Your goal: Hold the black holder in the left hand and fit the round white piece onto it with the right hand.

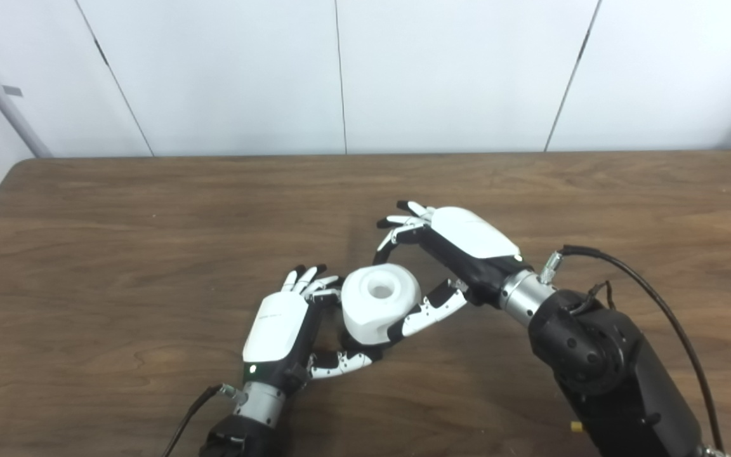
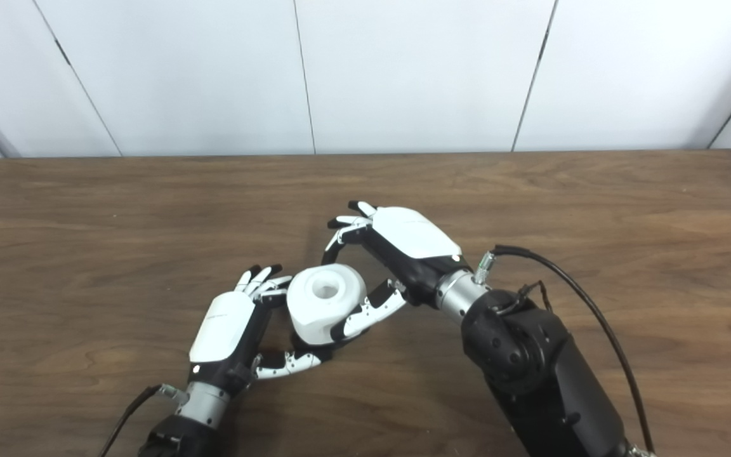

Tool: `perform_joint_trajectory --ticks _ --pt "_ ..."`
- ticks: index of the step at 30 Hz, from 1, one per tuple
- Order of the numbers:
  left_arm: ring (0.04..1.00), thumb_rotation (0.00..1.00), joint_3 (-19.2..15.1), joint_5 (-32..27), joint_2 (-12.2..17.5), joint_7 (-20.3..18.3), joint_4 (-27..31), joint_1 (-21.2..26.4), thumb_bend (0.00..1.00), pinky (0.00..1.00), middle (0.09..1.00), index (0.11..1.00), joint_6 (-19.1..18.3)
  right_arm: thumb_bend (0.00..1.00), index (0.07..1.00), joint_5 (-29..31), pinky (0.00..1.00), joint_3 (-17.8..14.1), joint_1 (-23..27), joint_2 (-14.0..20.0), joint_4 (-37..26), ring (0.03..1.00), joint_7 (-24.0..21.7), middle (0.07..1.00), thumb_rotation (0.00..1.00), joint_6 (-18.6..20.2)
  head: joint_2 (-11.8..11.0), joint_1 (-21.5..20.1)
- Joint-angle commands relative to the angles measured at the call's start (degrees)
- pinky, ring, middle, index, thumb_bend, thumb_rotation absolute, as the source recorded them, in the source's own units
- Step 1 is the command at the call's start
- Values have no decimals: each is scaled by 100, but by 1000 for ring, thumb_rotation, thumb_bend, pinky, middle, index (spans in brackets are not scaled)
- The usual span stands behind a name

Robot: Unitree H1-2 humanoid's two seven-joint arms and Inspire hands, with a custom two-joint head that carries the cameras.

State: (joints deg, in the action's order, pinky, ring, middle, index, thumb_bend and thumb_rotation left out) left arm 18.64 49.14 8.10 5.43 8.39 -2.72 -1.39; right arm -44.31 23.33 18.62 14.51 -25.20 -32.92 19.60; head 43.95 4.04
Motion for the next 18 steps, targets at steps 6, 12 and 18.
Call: perform_joint_trajectory --ticks 6,12,18 --pt "936 48 42 67 11 58 -134 27 522 1000 815 486 41 1000 782 -145 1000 15 286 67 -143 1000 -283 979 430 8 7 2" --pt "932 48 37 58 7 58 -122 23 522 1000 814 486 35 1000 865 -181 1000 -43 294 83 -231 1000 -542 1000 457 107 11 4" --pt "934 48 25 47 22 63 -133 26 522 1000 815 486 48 1000 888 -180 1000 -139 302 155 -380 1000 -723 1000 447 214 27 6"
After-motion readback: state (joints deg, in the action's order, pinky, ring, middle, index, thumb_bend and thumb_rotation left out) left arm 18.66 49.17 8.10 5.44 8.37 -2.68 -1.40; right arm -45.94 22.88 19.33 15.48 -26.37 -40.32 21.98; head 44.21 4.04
